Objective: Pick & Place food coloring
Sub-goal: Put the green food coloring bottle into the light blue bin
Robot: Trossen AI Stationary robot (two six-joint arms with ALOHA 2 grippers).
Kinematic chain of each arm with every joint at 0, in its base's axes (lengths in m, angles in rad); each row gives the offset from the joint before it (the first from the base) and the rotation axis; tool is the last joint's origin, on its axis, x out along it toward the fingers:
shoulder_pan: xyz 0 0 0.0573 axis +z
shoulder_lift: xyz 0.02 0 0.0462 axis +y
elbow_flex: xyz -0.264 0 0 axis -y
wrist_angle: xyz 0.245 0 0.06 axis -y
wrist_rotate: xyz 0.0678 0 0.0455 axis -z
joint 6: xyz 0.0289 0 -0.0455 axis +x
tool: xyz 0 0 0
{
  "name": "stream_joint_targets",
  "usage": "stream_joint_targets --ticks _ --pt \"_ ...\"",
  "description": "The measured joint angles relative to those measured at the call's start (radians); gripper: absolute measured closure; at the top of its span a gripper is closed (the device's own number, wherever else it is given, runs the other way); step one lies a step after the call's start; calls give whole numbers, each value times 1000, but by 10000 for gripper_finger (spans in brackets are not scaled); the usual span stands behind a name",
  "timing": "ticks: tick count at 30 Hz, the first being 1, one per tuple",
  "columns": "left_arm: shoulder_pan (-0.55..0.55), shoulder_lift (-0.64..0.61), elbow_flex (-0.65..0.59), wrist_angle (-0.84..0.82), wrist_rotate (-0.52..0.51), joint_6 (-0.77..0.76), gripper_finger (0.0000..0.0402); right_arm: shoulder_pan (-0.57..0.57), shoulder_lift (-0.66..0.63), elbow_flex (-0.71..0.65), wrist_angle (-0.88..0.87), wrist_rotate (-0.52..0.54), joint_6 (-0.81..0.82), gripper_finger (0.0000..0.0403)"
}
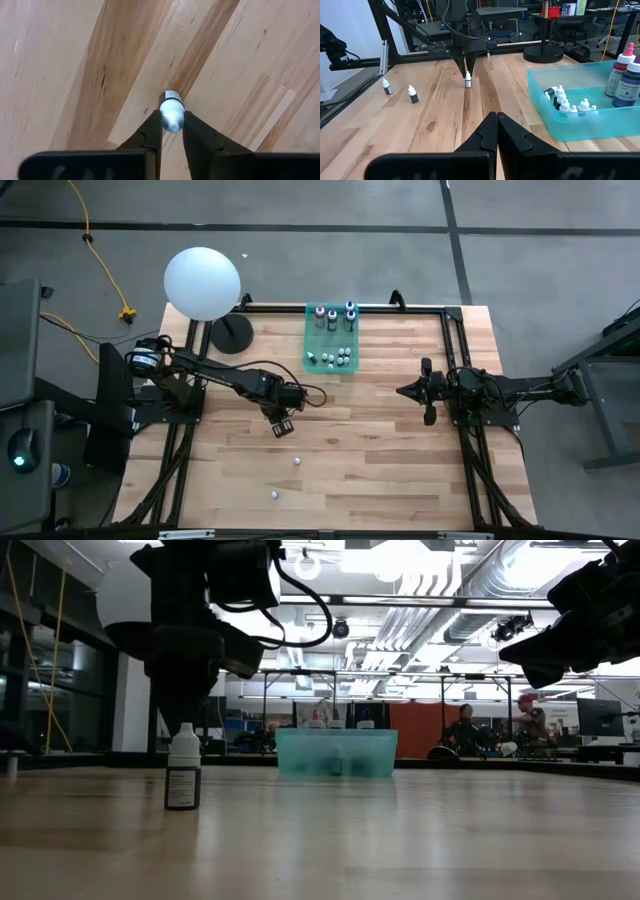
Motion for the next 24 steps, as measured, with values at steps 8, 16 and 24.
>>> stream_joint_targets --ticks 8,16,24 --pt "0 0 0 1 1 8 363 0 0 0 0 0 0 402" --pt "-1 1 99 -103 31 46 365 0 0 0 0 0 0 402" --pt "-7 1 288 -256 43 124 366 0 0 0 0 0 0 402"
